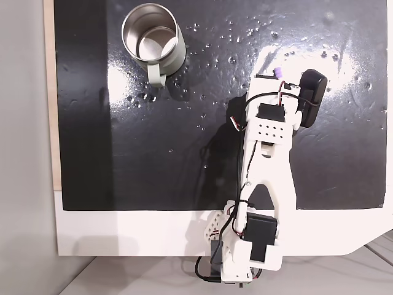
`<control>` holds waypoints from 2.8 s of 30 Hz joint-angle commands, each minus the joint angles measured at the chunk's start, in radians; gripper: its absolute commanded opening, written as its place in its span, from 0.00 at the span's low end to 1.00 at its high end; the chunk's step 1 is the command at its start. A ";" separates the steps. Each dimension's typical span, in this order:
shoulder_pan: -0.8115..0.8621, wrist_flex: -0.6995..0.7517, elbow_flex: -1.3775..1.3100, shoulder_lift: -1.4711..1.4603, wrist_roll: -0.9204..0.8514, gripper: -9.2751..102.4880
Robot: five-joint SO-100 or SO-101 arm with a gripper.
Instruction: Grasp a pengrip and put it in the cup.
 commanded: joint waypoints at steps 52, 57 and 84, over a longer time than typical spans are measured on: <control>0.118 0.785 -0.902 -0.408 0.856 0.32; 0.141 0.816 -1.005 -0.502 0.828 0.32; 0.115 1.095 -1.548 -0.876 0.741 0.08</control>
